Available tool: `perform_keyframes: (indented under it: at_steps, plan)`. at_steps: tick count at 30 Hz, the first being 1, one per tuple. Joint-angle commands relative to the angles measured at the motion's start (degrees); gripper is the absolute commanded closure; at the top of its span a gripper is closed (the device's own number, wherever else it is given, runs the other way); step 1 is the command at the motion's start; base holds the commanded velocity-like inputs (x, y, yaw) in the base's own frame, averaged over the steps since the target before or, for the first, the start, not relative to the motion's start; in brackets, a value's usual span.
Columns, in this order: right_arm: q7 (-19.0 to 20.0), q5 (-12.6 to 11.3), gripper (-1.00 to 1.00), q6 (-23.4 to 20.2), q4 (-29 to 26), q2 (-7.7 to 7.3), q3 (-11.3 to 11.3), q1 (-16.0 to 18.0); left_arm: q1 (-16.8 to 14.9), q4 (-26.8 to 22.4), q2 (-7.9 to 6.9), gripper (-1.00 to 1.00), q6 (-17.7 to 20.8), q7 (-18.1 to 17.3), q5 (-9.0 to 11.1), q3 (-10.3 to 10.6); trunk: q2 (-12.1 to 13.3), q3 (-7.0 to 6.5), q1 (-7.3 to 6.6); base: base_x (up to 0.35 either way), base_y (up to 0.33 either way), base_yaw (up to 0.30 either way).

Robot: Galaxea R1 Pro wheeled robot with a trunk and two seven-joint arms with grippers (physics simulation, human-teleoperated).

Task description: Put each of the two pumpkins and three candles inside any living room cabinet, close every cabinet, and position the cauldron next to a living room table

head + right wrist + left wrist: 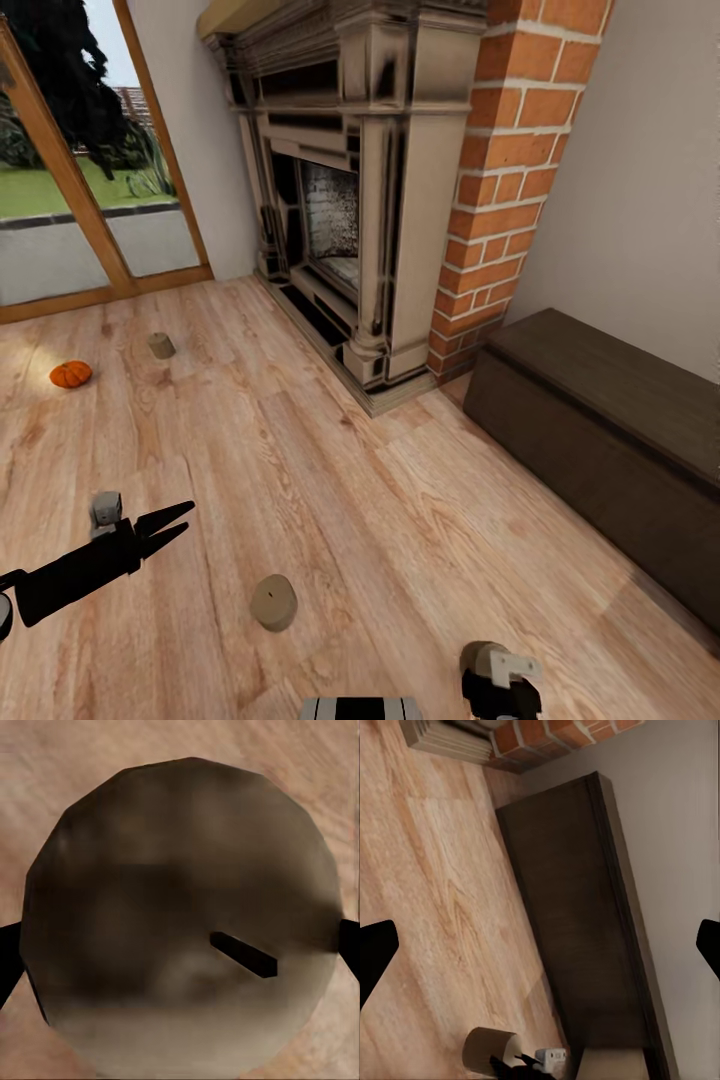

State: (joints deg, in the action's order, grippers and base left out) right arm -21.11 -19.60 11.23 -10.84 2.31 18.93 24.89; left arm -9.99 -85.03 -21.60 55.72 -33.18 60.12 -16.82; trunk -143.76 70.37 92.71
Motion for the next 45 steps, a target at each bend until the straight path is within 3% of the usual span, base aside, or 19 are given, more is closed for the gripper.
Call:
perform_keyframes:
  at_steps: [1, 4, 6, 8, 11, 15, 20, 22, 25, 28, 30, 32, 35, 36, 37, 38, 41, 43, 45]
  plan:
    - [-1.1, -1.0, 1.00, -0.4, -1.1, -0.11, 0.3, 0.2, 0.0, 0.0, -0.01, -1.00, 0.3, -0.2, -0.2, -0.2, 0.0, -0.18, -0.03, 0.000, 0.000, 0.000]
    - [-5.1, -1.0, 1.00, -6.9, -6.6, -0.73, 0.3, 1.5, 0.0, 0.1, -0.02, -1.00, 0.3, -0.2, -0.2, -0.3, 0.0, -0.84, -0.11, 0.000, 0.000, 0.000]
    - [-7.0, -0.9, 1.00, -17.0, -15.4, -0.99, 0.3, 2.4, 0.0, 0.1, -0.02, -1.00, 0.3, -0.2, -0.2, -0.3, 0.1, -1.29, -0.16, 0.000, 0.000, 0.000]
    - [-7.5, -0.9, 1.00, -23.4, -23.1, -1.05, 0.3, 2.6, 0.0, 0.1, -0.10, -1.00, 0.3, -0.2, -0.2, -0.4, 0.1, -1.73, -0.21, 0.000, 0.000, 0.000]
    - [-7.7, -0.8, 1.00, -29.2, -28.9, -0.98, 0.3, 3.6, 0.0, 0.1, -0.14, -1.00, 0.3, -0.1, -0.2, -0.4, 0.1, -2.39, -0.29, 0.000, 0.000, 0.000]
    - [-7.2, -0.5, 1.00, -34.3, -31.1, -0.83, 0.6, 5.4, 0.0, 0.1, -0.13, -1.00, 0.2, 0.1, -0.3, -0.4, 0.2, -3.28, -0.39, 0.000, 0.000, 0.000]
    - [-7.2, -0.3, 1.00, -36.6, -32.1, -0.67, 0.9, 6.1, 0.0, 0.3, -0.50, -1.00, 0.1, 0.2, -1.0, -0.5, 0.3, -4.39, -0.52, 0.000, 0.000, 0.000]
    - [-7.0, -0.3, 1.00, -38.9, -32.9, -0.67, 0.9, 6.2, 0.0, 0.4, -0.61, -1.00, 0.1, 0.2, -1.2, -1.6, 0.3, -4.83, -0.57, 0.000, 0.000, 0.000]
    - [-6.8, -0.4, 1.00, -43.4, -35.6, -0.79, 0.8, 6.3, 0.0, 0.4, -0.63, -1.00, 0.2, 1.0, -3.2, -3.7, 0.3, -5.50, -0.65, 0.000, 0.000, 0.000]
    - [-6.6, -0.8, 1.00, -46.8, -37.6, -0.86, 0.7, 6.3, -0.2, 0.4, -0.69, -1.00, 0.2, 4.4, -5.9, -4.3, 0.4, -6.16, -0.73, 0.000, 0.000, 0.000]
    - [-6.4, -0.9, 1.00, -47.6, -38.0, -0.88, 0.7, 6.3, -0.3, 0.3, -0.71, -1.00, 0.2, 7.1, -6.7, -4.5, 0.4, -6.60, -0.78, 0.000, 0.000, 0.000]
    - [-2.2, -1.0, 1.00, -48.6, -38.2, -0.95, 0.8, 6.3, -0.5, 0.3, -0.72, -1.00, 0.3, 12.0, -7.2, -4.6, 0.4, -7.05, -0.83, 0.000, 0.000, 0.000]
    - [5.2, -0.6, 1.00, -51.5, -38.3, -0.98, 0.8, 6.3, -0.6, 0.3, -0.72, -1.00, 0.3, 16.4, -7.5, -4.6, 0.5, -7.71, -0.91, 0.000, 0.000, 0.000]
    - [8.4, -0.4, 1.00, -53.2, -38.3, -1.03, 0.7, 6.4, -0.6, 0.3, -0.72, -1.00, 0.3, 19.7, -7.5, -4.5, 0.5, -7.93, -0.93, 0.000, 0.000, 0.000]
    - [9.1, -0.4, 1.00, -53.5, -38.3, -1.04, 0.7, 6.4, -0.6, 0.3, -0.72, -1.00, 0.3, 20.9, -7.5, -4.4, 0.5, -8.15, -0.96, 0.000, 0.000, 0.000]
    - [10.4, -0.3, 1.00, -54.3, -38.4, -1.06, 0.7, 6.4, -0.7, 0.1, -0.66, -1.00, 0.3, 24.8, -7.4, -4.3, 0.5, -8.38, -0.99, 0.000, 0.000, 0.000]
    - [11.3, -0.2, 1.00, -54.8, -38.5, -1.07, 0.7, 6.4, -0.8, -0.1, -0.40, -1.00, 0.3, 29.9, -7.4, -3.6, 0.9, -9.00, -1.26, 0.000, 0.000, 0.000]
    - [11.5, -0.2, 1.00, -54.8, -38.5, -1.08, 0.8, 6.4, -0.8, -0.1, -0.37, -1.00, 0.3, 32.6, -7.4, -2.0, 1.7, -9.36, -1.70, 0.000, 0.000, 0.000]
    - [11.6, -0.1, 1.00, -54.8, -38.5, -1.08, 0.8, 6.4, -0.9, -0.2, -0.34, -1.00, 0.3, 34.0, -7.4, -1.5, 2.5, -9.72, -2.14, 0.000, 0.000, 0.000]
